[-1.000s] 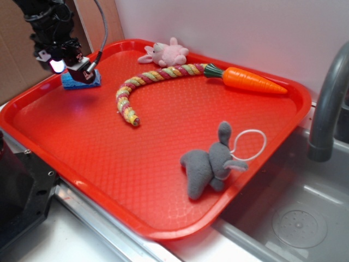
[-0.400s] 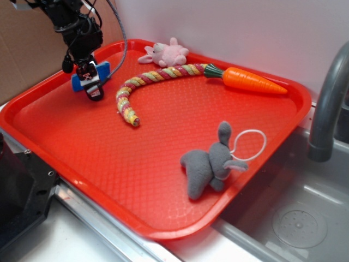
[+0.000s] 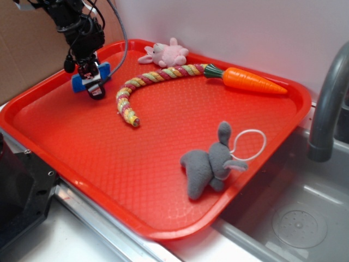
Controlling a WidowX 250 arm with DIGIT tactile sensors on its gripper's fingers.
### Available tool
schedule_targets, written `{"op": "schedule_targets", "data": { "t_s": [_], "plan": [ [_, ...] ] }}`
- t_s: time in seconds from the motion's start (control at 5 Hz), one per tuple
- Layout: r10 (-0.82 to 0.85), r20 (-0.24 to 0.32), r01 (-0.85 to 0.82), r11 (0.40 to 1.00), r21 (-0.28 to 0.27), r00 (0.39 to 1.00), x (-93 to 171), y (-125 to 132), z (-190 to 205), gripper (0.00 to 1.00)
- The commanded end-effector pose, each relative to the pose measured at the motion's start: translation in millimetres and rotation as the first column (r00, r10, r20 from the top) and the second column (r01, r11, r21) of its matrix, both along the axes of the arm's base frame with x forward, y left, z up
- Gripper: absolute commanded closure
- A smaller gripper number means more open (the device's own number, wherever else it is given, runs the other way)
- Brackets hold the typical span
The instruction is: Grab the blue sponge.
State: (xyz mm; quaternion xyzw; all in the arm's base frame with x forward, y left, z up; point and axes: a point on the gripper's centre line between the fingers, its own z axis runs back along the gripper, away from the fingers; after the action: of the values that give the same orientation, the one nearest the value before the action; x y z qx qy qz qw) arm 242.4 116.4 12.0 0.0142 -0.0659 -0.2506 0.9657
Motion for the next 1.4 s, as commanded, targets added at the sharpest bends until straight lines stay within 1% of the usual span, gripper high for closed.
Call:
{"op": "schedule_targets", "data": {
  "t_s": [0.0, 0.2, 0.4, 0.6, 0.8, 1.0, 1.2],
  "plan": [
    [0.057, 0.026, -0.058, 0.998, 0.028, 0.998, -3, -5, 8, 1.0],
    [0.156, 0.062, -0.16, 0.985, 0.063, 0.986, -7, -15, 33, 1.0],
    [0.345, 0.187, -0.364, 0.928, 0.075, 0.92, -2, -57, 76, 1.0],
    [0.507, 0.226, -0.518, 0.855, -0.013, 0.832, -2, -101, 130, 1.0],
    [0.539, 0.137, -0.524, 0.841, -0.13, 0.831, -5, -124, 169, 1.0],
    [0.555, 0.088, -0.542, 0.829, -0.139, 0.827, -10, -114, 180, 1.0],
    [0.571, 0.065, -0.563, 0.819, -0.109, 0.819, -12, -106, 181, 1.0]
  ]
}}
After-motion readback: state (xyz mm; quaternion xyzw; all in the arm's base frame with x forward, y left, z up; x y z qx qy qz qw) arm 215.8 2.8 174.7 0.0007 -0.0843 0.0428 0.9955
